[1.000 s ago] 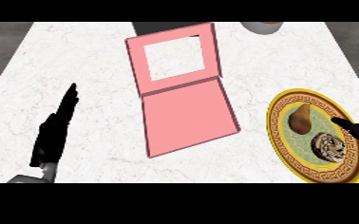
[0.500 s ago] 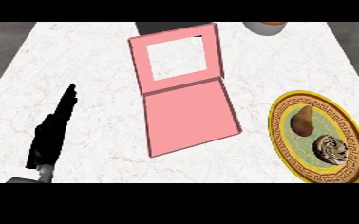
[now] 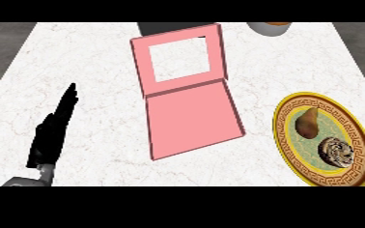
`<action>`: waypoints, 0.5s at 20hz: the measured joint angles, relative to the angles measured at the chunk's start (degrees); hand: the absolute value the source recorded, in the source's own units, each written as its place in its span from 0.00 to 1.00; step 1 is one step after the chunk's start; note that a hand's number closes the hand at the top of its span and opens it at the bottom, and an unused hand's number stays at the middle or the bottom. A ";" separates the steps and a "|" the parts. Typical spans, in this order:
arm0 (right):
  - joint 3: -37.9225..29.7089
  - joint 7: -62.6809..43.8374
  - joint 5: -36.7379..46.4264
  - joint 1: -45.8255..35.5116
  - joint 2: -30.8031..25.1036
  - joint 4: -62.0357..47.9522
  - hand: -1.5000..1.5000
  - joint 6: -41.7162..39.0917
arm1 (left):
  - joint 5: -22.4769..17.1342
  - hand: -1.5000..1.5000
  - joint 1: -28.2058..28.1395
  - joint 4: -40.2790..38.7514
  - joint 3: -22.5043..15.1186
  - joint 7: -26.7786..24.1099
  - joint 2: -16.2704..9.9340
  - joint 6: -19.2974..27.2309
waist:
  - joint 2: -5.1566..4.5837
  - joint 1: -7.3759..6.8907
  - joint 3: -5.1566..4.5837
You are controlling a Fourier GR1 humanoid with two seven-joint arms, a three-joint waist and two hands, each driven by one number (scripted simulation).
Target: Pick the cupcake from the plate and place it in the cardboard box
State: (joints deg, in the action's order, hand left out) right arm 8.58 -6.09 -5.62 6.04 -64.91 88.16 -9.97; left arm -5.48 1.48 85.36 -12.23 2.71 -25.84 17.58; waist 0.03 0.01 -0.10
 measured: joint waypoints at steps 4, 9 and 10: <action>-0.19 -5.69 2.35 0.09 2.06 2.57 0.00 -1.01 | 0.69 0.50 -0.86 1.76 0.85 1.40 0.30 -0.91 | 0.03 0.02 0.07; -0.30 -8.82 7.75 0.99 6.47 3.14 0.00 -1.13 | 2.14 0.50 -1.30 1.00 2.15 0.51 1.85 -2.09 | 0.02 0.10 0.07; 0.03 -10.16 8.88 0.72 7.57 3.47 0.00 -1.14 | 2.37 0.50 -1.87 1.38 2.40 0.36 2.02 -2.25 | 0.02 0.05 0.08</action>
State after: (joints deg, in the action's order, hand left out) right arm 8.62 -16.26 3.26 6.76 -57.34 91.63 -11.11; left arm -3.10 -0.39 86.74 -9.83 3.07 -23.82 15.33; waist 0.06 0.06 -0.02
